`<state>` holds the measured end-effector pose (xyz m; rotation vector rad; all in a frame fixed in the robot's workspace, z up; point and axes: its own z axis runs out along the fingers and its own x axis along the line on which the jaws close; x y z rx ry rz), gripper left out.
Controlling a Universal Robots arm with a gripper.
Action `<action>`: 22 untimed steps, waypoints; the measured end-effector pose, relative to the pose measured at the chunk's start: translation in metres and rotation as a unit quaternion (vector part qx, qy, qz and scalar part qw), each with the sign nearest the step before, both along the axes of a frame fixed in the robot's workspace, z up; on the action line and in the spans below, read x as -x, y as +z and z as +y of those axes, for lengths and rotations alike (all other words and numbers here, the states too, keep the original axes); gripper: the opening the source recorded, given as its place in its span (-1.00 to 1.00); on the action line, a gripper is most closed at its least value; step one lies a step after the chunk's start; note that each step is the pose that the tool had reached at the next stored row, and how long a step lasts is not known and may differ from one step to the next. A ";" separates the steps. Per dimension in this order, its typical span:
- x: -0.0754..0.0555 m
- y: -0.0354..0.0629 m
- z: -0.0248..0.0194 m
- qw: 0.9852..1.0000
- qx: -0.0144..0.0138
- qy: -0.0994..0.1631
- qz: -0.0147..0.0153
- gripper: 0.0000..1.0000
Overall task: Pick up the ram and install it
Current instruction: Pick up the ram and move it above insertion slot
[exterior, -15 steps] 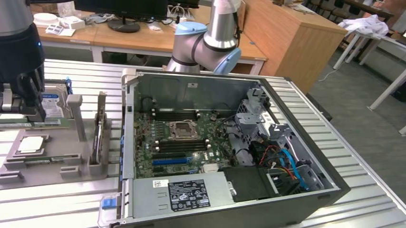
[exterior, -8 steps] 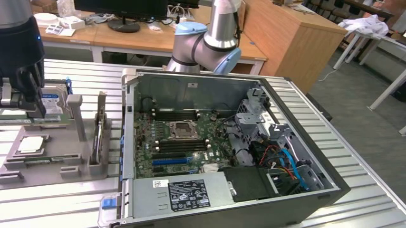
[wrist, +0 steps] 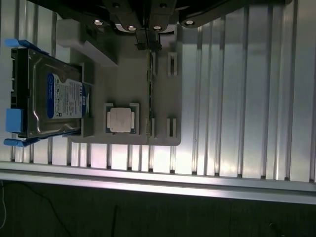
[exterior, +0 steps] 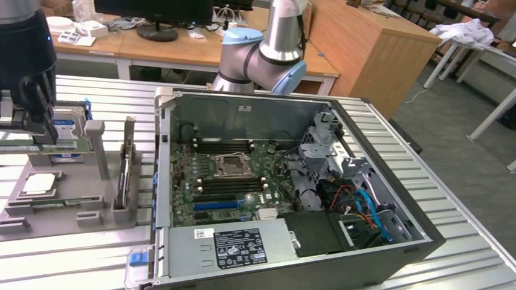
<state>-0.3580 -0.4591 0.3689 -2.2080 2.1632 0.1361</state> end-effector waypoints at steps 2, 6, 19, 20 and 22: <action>0.000 0.0026 0.0000 1.000 0.000 0.000 0.000 -0.77; -0.001 0.0072 0.0000 1.000 -0.001 0.000 0.000 -0.77; -0.004 0.0201 0.0000 1.000 -0.002 0.000 0.000 -0.77; -0.005 0.0213 0.0000 1.000 -0.002 0.000 0.000 -0.77; -0.005 0.0237 0.0000 1.000 -0.002 0.000 0.000 -0.77</action>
